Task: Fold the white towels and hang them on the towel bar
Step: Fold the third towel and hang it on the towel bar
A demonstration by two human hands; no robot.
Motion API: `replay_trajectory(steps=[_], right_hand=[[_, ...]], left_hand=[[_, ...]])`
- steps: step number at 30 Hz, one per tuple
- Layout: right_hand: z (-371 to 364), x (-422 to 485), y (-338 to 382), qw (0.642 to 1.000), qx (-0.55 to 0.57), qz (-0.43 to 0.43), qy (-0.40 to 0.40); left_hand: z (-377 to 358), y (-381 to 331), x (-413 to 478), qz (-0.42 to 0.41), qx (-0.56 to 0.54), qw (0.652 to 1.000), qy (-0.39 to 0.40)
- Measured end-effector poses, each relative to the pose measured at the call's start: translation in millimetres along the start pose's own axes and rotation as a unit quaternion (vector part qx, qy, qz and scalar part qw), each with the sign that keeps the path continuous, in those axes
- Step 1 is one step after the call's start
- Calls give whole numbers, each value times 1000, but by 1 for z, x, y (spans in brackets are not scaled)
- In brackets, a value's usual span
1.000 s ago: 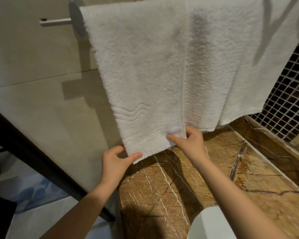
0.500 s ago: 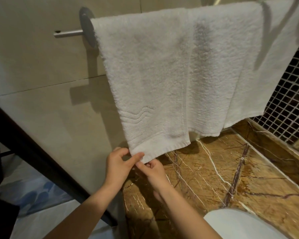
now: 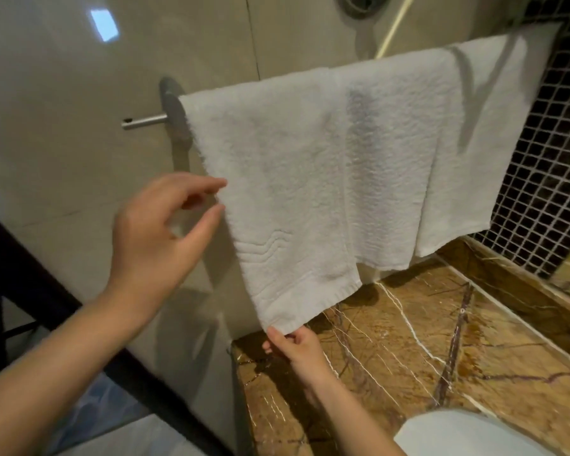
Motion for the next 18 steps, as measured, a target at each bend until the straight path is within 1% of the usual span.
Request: replay_trajectory(steps=[2, 4, 5, 7, 9, 13, 18], right_hand=[[0, 0, -2, 1000, 13, 2, -11], [-1, -1, -5, 1000, 16, -6, -18], [-2, -1, -6, 1000, 16, -8, -21], [-4, -1, -7, 999, 10, -10, -30], [-4, 0, -10, 999, 5, -9, -41], [-3, 3, -12, 998, 7, -12, -65], [-4, 10, -11, 994, -46, 10, -94]], left_hand=[[18, -11, 39, -92, 74, 993, -16], [26, -16, 74, -133, 153, 979, 10], [27, -17, 89, -132, 185, 973, 46], [22, -12, 112, -105, 221, 962, 120], [17, -6, 123, -76, 207, 963, 156], [15, -2, 128, -55, 172, 971, 158], [14, -3, 131, -57, 171, 969, 167]])
Point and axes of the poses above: each hand's wrist, its own x-axis towards the middle knuckle, its own z-axis out of the back of the hand, y = z × x, the point moved 2 cm from there along x, towards the middle knuckle, and after that the axes turned 5 degrees about -z, right-handed, at the moved point
